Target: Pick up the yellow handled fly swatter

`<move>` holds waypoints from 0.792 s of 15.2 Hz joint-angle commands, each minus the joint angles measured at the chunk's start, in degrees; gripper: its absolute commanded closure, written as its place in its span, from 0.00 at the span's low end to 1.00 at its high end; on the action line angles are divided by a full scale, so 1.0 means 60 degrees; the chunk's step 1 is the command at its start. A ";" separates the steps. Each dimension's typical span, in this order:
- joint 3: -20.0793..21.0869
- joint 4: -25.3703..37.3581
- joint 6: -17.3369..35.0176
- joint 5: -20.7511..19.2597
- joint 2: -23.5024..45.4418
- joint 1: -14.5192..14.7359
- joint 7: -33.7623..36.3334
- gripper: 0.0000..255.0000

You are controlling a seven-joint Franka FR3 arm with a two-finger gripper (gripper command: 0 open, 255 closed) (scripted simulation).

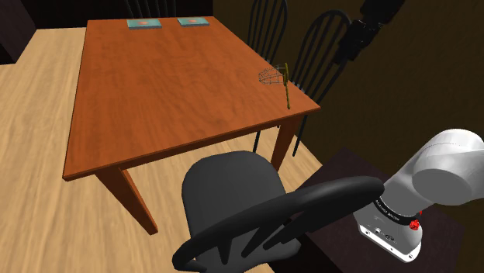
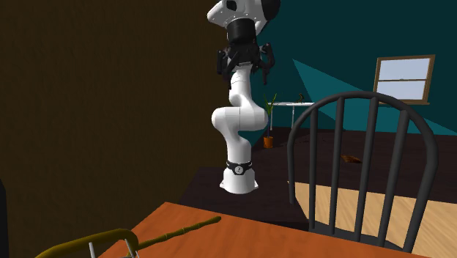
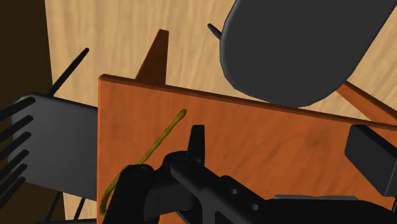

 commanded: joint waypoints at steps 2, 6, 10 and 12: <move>0.0094 -0.0008 0.0276 -0.0032 0.0284 -0.0085 0.0208 0.00; 0.0443 0.0085 0.1310 -0.0214 0.1492 -0.0446 0.1061 0.00; 0.0734 0.0368 0.2210 -0.0500 0.2786 -0.0823 0.1967 0.00; 0.0849 0.0576 0.2600 -0.0688 0.3453 -0.1007 0.2443 0.00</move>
